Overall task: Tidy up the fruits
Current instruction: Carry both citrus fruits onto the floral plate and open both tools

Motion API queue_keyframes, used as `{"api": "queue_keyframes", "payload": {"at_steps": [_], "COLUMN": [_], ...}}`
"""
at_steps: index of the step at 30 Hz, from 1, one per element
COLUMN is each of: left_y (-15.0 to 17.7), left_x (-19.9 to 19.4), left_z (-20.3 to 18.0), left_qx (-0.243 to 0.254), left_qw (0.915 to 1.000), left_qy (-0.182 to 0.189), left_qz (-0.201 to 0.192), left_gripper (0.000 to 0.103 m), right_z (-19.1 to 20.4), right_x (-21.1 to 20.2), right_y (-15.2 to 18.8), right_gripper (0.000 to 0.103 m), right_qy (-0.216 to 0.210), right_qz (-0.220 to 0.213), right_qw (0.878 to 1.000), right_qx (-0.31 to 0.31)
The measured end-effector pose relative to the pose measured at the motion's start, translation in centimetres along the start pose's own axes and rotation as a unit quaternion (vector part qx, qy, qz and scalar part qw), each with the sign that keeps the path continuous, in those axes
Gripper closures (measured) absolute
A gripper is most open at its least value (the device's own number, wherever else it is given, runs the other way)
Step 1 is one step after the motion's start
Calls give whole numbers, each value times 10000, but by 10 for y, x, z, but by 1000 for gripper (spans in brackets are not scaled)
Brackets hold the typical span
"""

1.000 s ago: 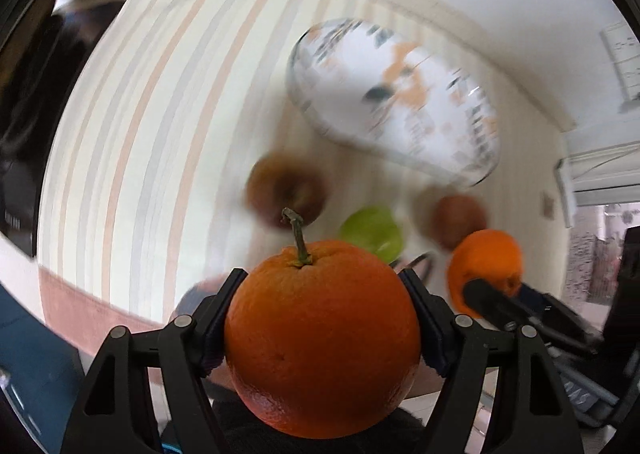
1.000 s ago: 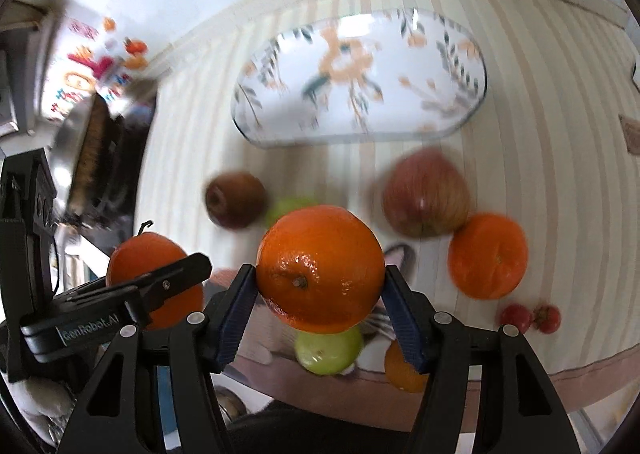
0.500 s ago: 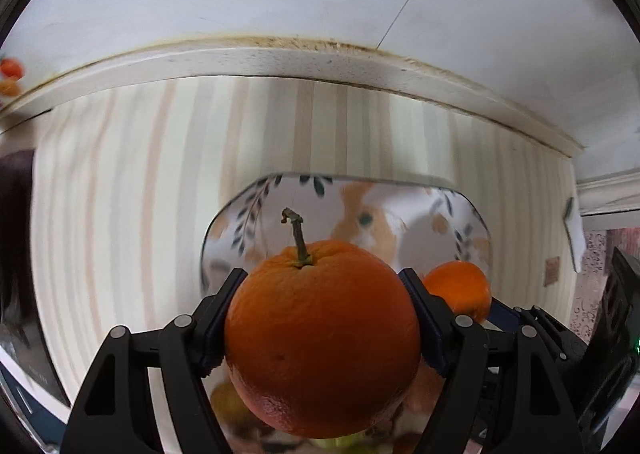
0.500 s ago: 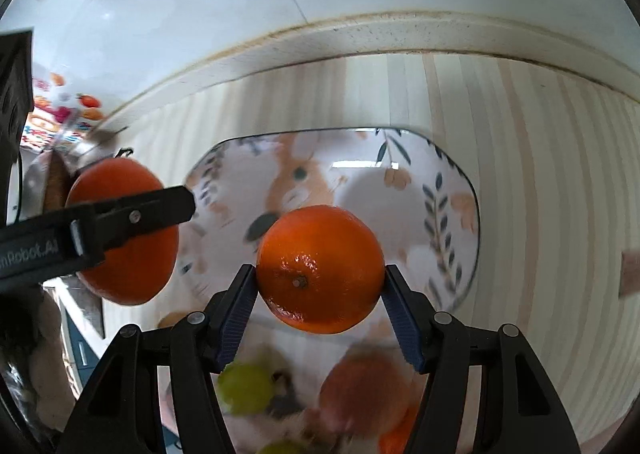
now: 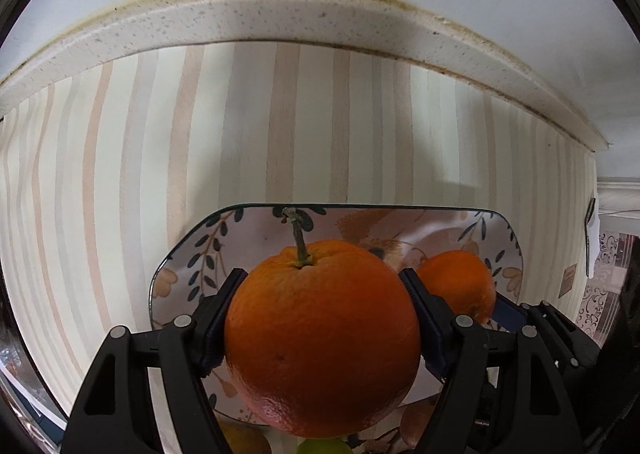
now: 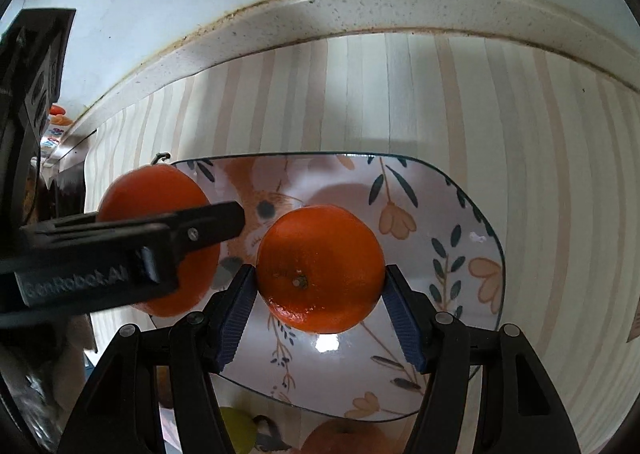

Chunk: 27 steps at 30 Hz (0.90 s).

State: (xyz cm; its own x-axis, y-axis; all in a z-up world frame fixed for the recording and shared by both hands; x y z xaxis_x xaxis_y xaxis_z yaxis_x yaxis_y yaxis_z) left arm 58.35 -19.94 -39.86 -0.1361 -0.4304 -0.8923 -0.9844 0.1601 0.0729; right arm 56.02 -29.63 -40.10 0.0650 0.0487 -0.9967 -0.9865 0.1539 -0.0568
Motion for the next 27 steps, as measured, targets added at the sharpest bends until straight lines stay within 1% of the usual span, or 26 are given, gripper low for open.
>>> {"api": "queue_keyframes", "payload": {"at_steps": [2, 4, 6, 7, 9, 10, 11, 12, 15, 19, 21, 22, 24, 27], "left_y": [-1, -2, -5, -6, -11, -13, -15, -17, -17, -4, 5, 10, 23, 41], "left_x": [4, 8, 10, 8, 4, -2, -7, -14, -34, -60, -71, -77, -83, -92], "left_z": [3, 8, 9, 9, 6, 6, 7, 7, 6, 3, 9, 11, 10, 5], "left_qx": [-61, -104, -135, -162, -201, -196, -192, -181, -119, -73, -89, -71, 0, 67], "left_qw": [10000, 9999, 9998, 9998, 9997, 9997, 9996, 9996, 9992, 9976, 9957, 9949, 9938, 9923], "left_qy": [-24, -47, -24, 55, 158, 164, 159, 145, 47, -180, -400, -437, -571, -640], "left_qz": [57, 116, 110, 101, 1, -54, -117, -182, -370, -657, -835, -905, -956, -1061], "left_gripper": [29, 28, 27, 27, 26, 24, 18, 17, 17, 17, 17, 17, 17, 17], "right_z": [0, -1, 0, -1, -1, -3, -7, -9, -12, -15, -17, -17, -18, -21], "right_x": [0, -1, 0, 1, 0, -1, -3, -5, -13, -33, -42, -49, -59, -74], "right_y": [-1, -3, -5, -5, -6, -5, -3, -3, -1, 5, 10, 15, 23, 36], "right_gripper": [35, 31, 23, 21, 17, 16, 15, 13, 12, 12, 12, 12, 12, 12], "right_qy": [-32, -166, -196, -220, -253, -215, -173, -142, -39, 162, 280, 345, 413, 429], "right_qz": [59, 126, 184, 211, 243, 241, 232, 205, 161, 59, 16, -34, -113, -244], "right_qw": [10000, 9997, 9995, 9992, 9989, 9990, 9991, 9992, 9993, 9993, 9992, 9991, 9988, 9985], "right_qx": [52, 136, 194, 240, 306, 310, 316, 322, 327, 324, 290, 252, 237, 220]}}
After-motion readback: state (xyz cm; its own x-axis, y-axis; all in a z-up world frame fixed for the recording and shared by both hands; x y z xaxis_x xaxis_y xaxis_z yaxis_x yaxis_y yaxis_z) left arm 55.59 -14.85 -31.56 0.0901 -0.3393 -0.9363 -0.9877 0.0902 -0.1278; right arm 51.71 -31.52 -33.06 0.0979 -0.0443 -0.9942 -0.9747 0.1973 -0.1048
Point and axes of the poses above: each gripper's, at about its wrist camera, not at the fingertips, and x roughly the way its jaws point, z to its left, y to its underside, the point moved 8 cm from there along x, roughly the way its jaws point, and after that the axes turned 15 degrees about y, right-handed, at the moved point
